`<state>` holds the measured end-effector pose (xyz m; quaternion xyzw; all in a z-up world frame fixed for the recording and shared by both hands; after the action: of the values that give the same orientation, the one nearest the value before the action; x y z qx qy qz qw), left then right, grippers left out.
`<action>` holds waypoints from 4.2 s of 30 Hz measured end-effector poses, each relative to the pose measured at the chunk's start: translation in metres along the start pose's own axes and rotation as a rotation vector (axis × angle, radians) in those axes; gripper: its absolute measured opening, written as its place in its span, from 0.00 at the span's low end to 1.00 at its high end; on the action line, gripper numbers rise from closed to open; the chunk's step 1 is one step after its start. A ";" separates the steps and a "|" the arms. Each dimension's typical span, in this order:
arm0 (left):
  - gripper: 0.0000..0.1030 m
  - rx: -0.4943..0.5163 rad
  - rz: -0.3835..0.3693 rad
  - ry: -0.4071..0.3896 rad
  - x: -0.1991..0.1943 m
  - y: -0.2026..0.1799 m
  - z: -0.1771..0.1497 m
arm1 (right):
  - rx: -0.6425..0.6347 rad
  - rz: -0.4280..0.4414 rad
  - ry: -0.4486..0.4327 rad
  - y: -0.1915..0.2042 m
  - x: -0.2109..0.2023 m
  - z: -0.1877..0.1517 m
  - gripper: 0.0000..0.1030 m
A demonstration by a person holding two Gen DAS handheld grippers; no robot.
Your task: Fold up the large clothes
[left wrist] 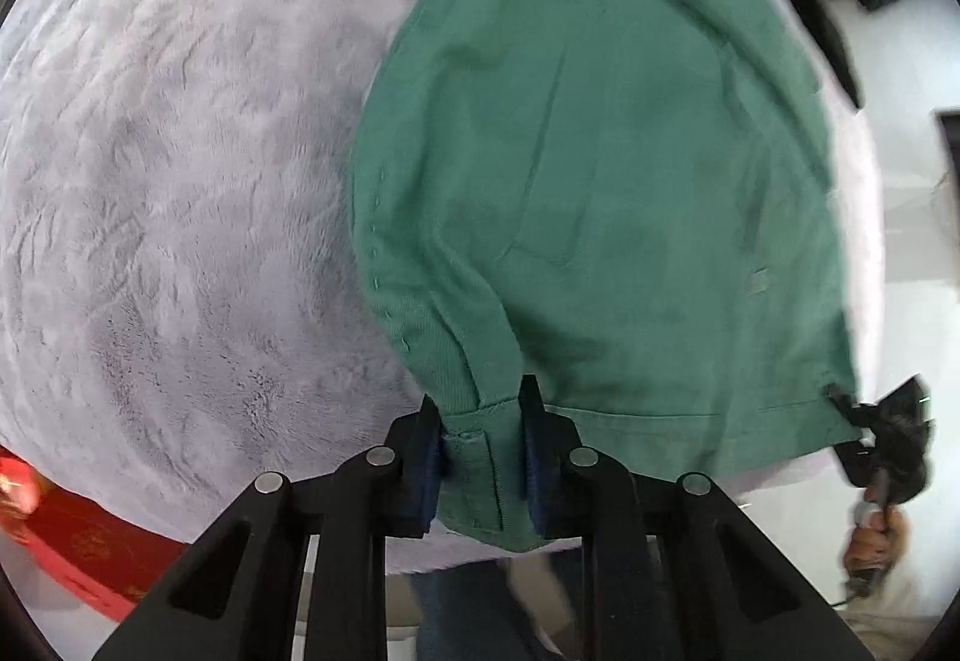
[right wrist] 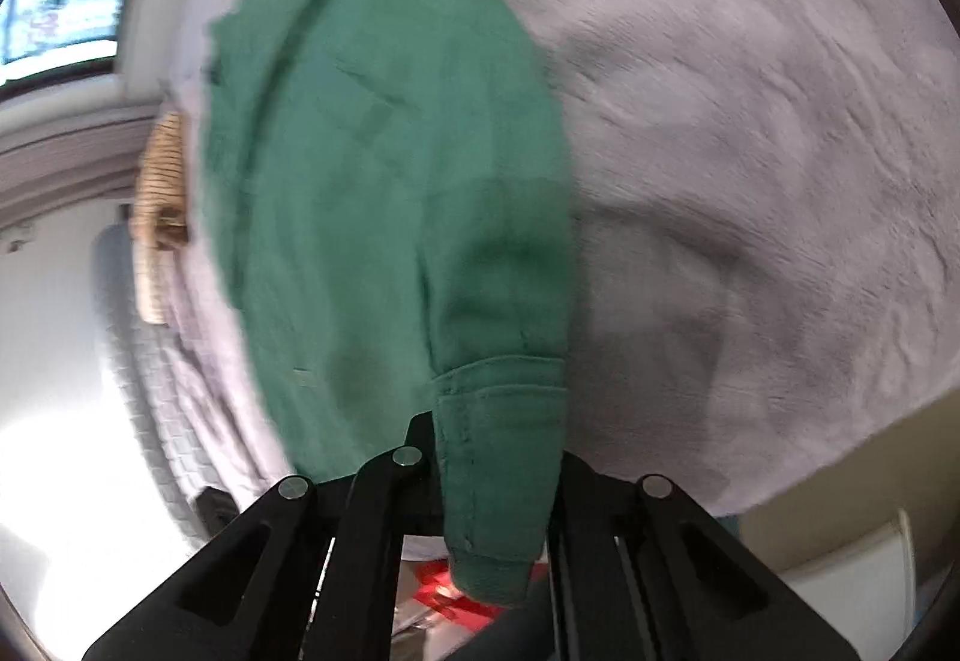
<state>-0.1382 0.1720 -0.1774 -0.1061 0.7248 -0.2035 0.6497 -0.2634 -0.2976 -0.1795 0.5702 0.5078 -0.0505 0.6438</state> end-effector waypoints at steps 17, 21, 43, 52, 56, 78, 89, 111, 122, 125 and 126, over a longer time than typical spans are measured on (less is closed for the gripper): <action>0.23 0.030 -0.121 -0.419 -0.132 -0.113 0.184 | -0.368 0.238 -0.050 0.226 -0.033 0.184 0.06; 0.23 0.052 -0.062 -0.449 -0.112 -0.126 0.264 | -0.388 0.146 -0.038 0.256 0.000 0.255 0.06; 0.84 0.116 0.326 -0.431 -0.026 -0.115 0.373 | -0.438 -0.309 -0.219 0.243 0.062 0.336 0.60; 0.58 0.075 0.401 -0.343 0.030 -0.110 0.387 | -0.367 -0.461 -0.127 0.205 0.098 0.353 0.09; 0.55 0.072 0.456 -0.391 0.031 -0.108 0.384 | -0.602 -0.562 -0.242 0.243 0.088 0.332 0.05; 0.62 0.316 0.350 -0.335 0.029 -0.162 0.277 | -0.678 -0.326 -0.062 0.252 0.109 0.204 0.22; 0.62 0.107 0.428 -0.319 0.033 -0.081 0.253 | -0.493 -0.607 -0.143 0.157 0.069 0.213 0.22; 0.84 0.017 0.294 -0.339 -0.010 -0.026 0.215 | -0.396 -0.409 -0.036 0.160 0.074 0.145 0.63; 0.84 0.030 0.333 -0.251 -0.009 -0.033 0.191 | -0.405 -0.373 0.146 0.194 0.150 0.075 0.68; 0.84 0.025 0.349 -0.236 -0.015 -0.032 0.176 | -0.410 -0.376 0.162 0.198 0.152 0.058 0.77; 0.84 0.022 0.353 -0.223 -0.015 -0.033 0.172 | -0.412 -0.376 0.166 0.199 0.151 0.055 0.78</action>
<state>0.0295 0.1222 -0.1622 0.0076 0.6533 -0.0814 0.7526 -0.0305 -0.1944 -0.1603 0.3255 0.6549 -0.0178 0.6818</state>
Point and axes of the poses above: each gripper's, at about its wrist camera, not at the fingertips, and x roughly the way its jaws point, y to its left, z to its top, the point moved 1 cm from there along x, roughly the way its jaws point, and after that the axes turned 3 degrees about y, right-handed, at the moved point
